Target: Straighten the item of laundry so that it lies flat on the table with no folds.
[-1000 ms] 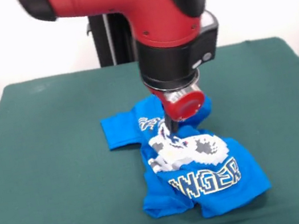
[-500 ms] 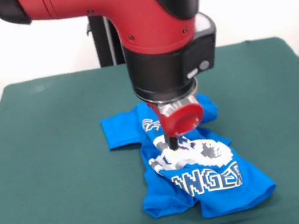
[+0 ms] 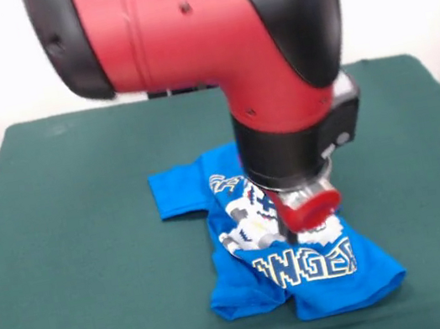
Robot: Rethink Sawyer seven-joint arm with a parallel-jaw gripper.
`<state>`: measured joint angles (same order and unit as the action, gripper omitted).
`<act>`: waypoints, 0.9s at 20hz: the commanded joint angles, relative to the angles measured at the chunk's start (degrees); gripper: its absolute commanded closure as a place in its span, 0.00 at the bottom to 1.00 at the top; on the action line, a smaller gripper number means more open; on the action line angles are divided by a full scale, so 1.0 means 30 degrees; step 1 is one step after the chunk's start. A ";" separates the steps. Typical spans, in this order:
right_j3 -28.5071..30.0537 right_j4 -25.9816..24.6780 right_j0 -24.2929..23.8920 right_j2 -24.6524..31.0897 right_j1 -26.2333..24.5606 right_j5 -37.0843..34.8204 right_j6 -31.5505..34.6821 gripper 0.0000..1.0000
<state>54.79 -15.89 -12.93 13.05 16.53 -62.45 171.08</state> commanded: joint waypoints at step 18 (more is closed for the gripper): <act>-0.1560 -0.2049 0.1769 -0.0394 0.3311 -0.5179 -0.5036 1.00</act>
<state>51.34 -18.95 -9.03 12.03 21.51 -72.54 171.08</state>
